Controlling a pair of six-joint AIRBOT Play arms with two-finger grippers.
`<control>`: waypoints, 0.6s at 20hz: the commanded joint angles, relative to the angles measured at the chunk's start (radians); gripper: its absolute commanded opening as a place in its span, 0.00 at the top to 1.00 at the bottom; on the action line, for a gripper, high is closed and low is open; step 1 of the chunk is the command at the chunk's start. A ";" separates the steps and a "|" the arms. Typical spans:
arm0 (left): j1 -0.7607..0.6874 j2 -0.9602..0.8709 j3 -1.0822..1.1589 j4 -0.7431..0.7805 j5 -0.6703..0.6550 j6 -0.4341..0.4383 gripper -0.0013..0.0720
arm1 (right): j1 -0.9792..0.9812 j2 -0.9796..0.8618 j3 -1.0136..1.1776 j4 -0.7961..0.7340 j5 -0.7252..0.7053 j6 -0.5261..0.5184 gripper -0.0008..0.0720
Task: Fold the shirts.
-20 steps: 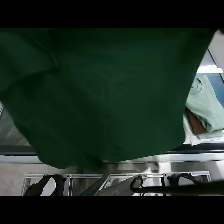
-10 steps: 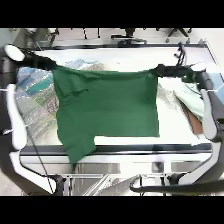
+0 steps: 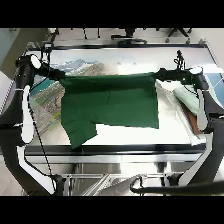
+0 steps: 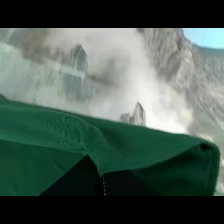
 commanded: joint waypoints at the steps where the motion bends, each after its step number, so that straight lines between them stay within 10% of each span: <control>1: 0.001 -0.029 -0.046 0.006 -0.026 -0.040 0.97 | -0.007 -0.027 0.009 -0.101 0.085 0.026 0.96; 12: 0.001 -0.170 -0.031 0.006 -0.126 -0.127 0.95 | 0.006 -0.090 0.010 -0.154 0.110 0.040 0.85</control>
